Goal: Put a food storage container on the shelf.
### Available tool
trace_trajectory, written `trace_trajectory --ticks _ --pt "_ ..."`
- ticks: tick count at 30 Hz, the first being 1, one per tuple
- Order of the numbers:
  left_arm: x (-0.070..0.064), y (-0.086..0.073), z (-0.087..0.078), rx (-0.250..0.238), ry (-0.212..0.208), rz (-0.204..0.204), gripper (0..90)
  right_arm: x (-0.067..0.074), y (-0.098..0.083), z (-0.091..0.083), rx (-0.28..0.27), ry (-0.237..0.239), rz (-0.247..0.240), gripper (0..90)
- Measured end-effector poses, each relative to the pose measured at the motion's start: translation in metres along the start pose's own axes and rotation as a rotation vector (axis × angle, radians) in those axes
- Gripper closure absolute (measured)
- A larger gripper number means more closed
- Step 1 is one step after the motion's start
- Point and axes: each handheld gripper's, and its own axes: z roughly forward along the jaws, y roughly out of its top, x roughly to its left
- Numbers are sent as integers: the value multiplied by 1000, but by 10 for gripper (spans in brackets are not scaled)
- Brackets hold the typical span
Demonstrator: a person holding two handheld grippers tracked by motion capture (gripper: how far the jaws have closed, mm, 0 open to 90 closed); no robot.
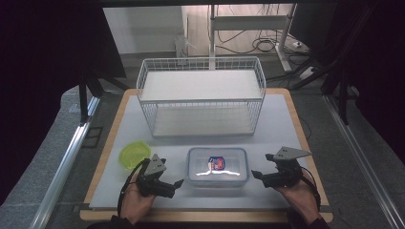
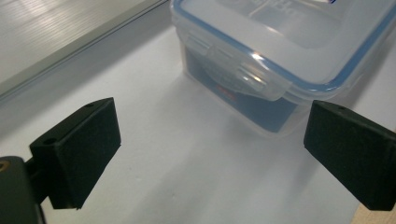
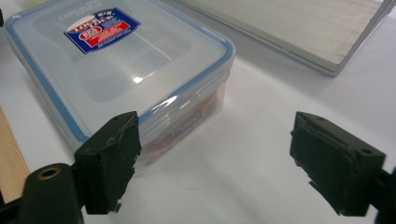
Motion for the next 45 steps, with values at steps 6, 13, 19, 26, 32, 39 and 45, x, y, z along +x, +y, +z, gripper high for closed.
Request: trace_trajectory --ticks 6,13,19,26,32,39,45 --pt "1 6 1 32 -29 -34 35 1 2 0 -4 0 -4 125" --pt "3 20 5 21 -93 -65 28 4 7 4 -13 14 10 86" --pt "4 31 21 54 -131 -51 13 9 11 14 30 56 37 16" --pt "13 37 38 91 -252 -91 0 10 14 26 81 128 101 31" --pt "22 37 55 114 -378 -160 0 6 14 44 128 236 172 30" --pt "24 38 63 141 -438 -222 1 0 15 61 176 346 280 33" --pt "19 39 53 181 -427 -234 77 -1 14 50 183 348 308 174"
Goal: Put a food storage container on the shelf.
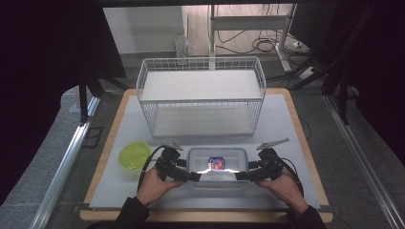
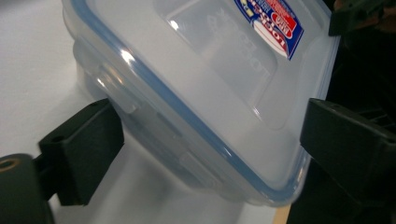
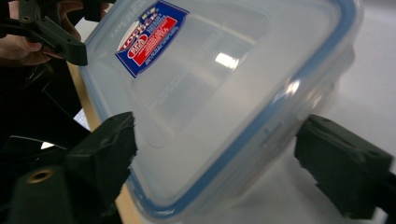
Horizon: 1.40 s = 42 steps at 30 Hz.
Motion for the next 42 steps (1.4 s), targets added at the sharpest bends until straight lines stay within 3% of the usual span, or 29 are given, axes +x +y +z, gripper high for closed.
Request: trace_trajectory --ticks 8,10,16,19,21,26,29,42 --pt "-18 -15 -15 -46 46 27 259 10 -11 -16 -24 -3 -14 365" --pt "-21 -20 -18 -63 54 39 310 12 -15 -20 -45 7 11 435" --pt "-17 -32 -26 -149 -9 -35 446 15 -17 -24 -65 7 34 492" --pt "-12 -34 -27 -174 -46 -67 487 14 -18 -25 -79 21 71 514" --pt "-10 -33 -29 -195 -39 -74 516 15 -18 -27 -87 20 76 534" --pt "-14 -28 -29 -199 29 -52 514 22 -15 -26 -113 -43 24 533" --pt "-14 -27 -29 -207 30 -58 514 20 -15 -25 -133 -36 33 534" --pt "-20 -16 -49 -256 66 -21 513 25 0 -33 -206 -1 -10 546"
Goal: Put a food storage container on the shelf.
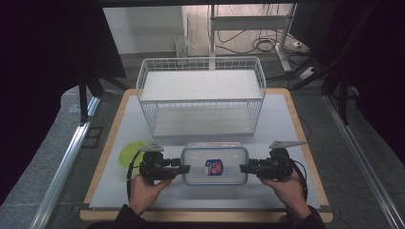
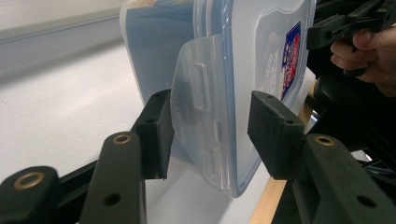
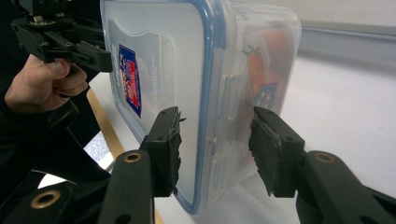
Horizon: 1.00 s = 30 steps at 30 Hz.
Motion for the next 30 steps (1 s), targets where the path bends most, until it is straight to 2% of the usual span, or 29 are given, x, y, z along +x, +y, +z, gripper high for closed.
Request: trace_trajectory --ticks 7,17,23,30 --pt "-1 12 -8 -7 13 15 513 1 11 0 -15 8 -19 545" --pt "-4 41 -24 -46 38 53 512 6 41 -6 -71 20 -44 544" --pt "-4 54 -31 -70 37 55 513 12 58 -10 -97 9 -76 545" --pt "-5 72 -42 -91 49 70 512 16 77 -13 -120 12 -91 544"
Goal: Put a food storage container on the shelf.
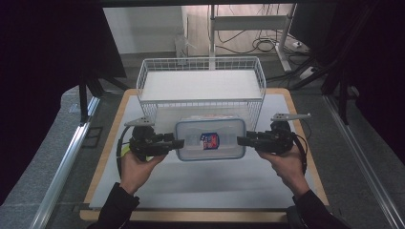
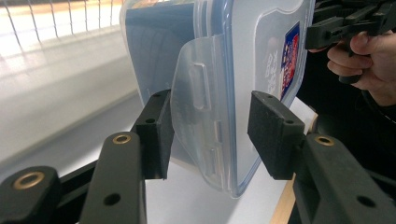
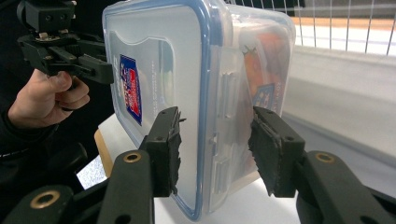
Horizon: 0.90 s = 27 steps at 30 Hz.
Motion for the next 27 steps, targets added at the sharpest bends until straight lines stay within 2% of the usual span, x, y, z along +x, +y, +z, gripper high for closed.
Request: trace_trajectory --ticks 11,27 --pt "2 32 -16 -28 16 23 513 5 32 0 -34 11 -24 543" --pt "19 77 -26 -47 33 6 512 -1 85 8 -78 7 -25 541"
